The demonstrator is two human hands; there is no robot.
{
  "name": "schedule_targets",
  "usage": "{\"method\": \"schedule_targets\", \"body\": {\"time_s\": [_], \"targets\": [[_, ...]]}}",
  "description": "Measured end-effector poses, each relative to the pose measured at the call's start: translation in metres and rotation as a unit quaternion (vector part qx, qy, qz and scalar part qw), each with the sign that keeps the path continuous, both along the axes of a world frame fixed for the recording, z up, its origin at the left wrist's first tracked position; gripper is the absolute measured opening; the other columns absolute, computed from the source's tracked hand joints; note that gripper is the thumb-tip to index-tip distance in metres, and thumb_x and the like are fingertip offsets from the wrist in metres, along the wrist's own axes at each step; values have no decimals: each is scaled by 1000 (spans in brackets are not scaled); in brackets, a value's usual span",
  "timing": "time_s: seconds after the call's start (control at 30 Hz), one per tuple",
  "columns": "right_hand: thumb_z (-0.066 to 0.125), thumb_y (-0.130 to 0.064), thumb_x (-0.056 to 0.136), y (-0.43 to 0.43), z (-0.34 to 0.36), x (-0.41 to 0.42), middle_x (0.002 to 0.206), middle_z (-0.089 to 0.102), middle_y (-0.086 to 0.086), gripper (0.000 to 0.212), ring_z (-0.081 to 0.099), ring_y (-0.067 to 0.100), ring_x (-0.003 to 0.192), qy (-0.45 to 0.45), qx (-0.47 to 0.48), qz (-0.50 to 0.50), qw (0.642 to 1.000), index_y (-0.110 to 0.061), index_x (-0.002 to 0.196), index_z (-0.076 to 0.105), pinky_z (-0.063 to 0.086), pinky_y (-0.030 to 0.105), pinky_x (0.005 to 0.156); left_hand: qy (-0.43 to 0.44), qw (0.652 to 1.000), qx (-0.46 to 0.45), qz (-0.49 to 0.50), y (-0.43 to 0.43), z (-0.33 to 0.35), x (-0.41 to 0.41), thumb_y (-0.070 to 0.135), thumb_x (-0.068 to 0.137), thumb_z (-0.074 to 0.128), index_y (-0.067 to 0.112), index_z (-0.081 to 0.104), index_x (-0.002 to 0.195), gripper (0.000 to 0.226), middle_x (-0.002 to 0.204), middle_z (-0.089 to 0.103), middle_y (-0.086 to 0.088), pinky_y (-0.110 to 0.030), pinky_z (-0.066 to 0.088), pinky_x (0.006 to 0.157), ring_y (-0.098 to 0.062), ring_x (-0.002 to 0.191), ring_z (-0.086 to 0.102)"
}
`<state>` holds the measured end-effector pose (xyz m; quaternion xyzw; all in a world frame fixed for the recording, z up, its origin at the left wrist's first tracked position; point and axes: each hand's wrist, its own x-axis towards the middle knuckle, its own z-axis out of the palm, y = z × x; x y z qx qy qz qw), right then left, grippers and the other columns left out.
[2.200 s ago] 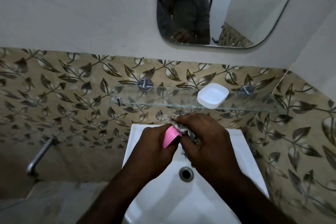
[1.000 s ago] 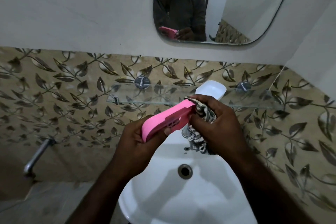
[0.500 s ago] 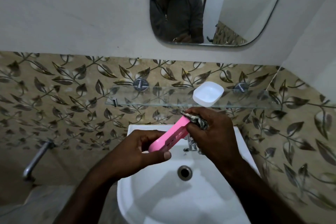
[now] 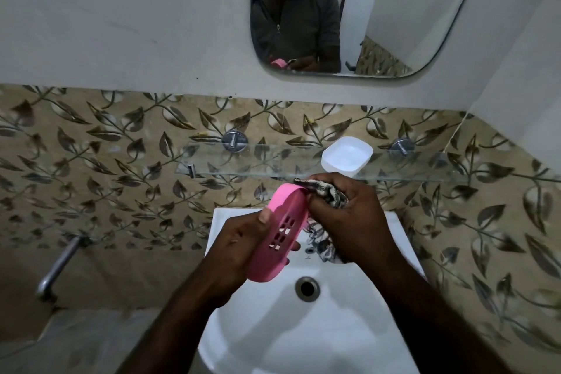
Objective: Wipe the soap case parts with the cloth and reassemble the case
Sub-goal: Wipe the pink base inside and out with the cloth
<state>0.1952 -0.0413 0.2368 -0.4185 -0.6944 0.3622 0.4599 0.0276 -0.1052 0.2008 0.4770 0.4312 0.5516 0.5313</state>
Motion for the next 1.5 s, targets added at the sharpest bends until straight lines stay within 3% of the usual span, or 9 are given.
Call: {"method": "schedule_targets", "body": {"time_s": [0.2, 0.4, 0.53, 0.67, 0.83, 0.97, 1.17, 1.37, 1.5], "targets": [[75, -26, 77, 2, -8, -4, 86, 71, 23, 21, 67, 30, 78, 123, -132, 26, 983, -10, 90, 73, 54, 64, 75, -103, 994, -8, 24, 4, 1, 9, 74, 49, 75, 23, 79, 92, 67, 89, 77, -11, -41, 60, 74, -25, 80, 73], [70, -13, 86, 0, -14, -13, 93, 77, 8, 18, 74, 27, 88, 152, -193, 24, 969, -18, 103, 72, 56, 51, 86, -142, 987, -40, 61, 10, -9, 23, 47, 89, 54, 30, 77, 94, 29, 89, 75, -2, -28, 57, 70, -14, 77, 68], [68, -7, 85, 2, -17, -12, 95, 76, 10, 25, 73, 30, 88, 130, -215, 36, 967, -20, 106, 70, 56, 55, 86, -250, 963, -79, 70, 12, -16, 23, 40, 81, 49, 17, 69, 105, 39, 88, 75, -6, -28, 56, 66, -14, 73, 69], [71, -4, 80, 8, -16, -3, 100, 74, 10, 37, 74, 30, 84, 152, -243, -8, 958, -24, 109, 61, 59, 52, 79, -353, 931, -90, 36, 14, -21, 15, 42, 56, 88, 1, 69, 114, 73, 110, 70, -22, -41, 59, 74, -30, 92, 70], [72, -10, 77, 6, 0, -1, 91, 71, -6, 25, 67, 5, 82, 1, -15, -75, 997, -26, 96, 67, 53, 20, 74, -377, 922, -83, -20, 23, -27, 12, 35, 52, 89, 1, 68, 115, 74, 114, 66, -25, -50, 55, 84, -36, 96, 67], [66, -13, 78, -2, 2, -24, 107, 65, -5, 36, 60, 4, 95, -163, 126, -29, 978, -24, 113, 68, 47, 18, 83, -355, 931, -88, -18, 29, -22, 20, 34, 71, 70, 7, 74, 104, 43, 104, 71, -17, -41, 57, 80, -28, 90, 69], [65, -9, 77, -35, -21, -34, 109, 62, -5, 39, 60, 12, 97, -251, 162, 81, 951, -25, 113, 67, 46, 20, 83, -370, 917, -146, -29, 34, -20, 6, 55, 82, 52, -4, 69, 110, 68, 101, 70, -23, -41, 57, 82, -32, 90, 70], [65, -13, 83, -5, -10, -40, 110, 64, -2, 38, 62, 17, 99, -220, 150, -25, 964, -27, 119, 65, 52, 32, 85, -347, 927, -142, -4, 35, -22, 9, 49, 95, 43, 8, 62, 126, 55, 120, 66, -18, -44, 52, 91, -30, 108, 65], [66, -14, 80, -22, -15, -40, 108, 63, -3, 39, 61, 14, 95, -236, 147, 23, 960, -28, 116, 65, 50, 28, 82, -353, 923, -153, 2, 34, -18, 3, 52, 90, 46, 2, 61, 124, 63, 119, 65, -22, -45, 51, 94, -32, 106, 65]]}}
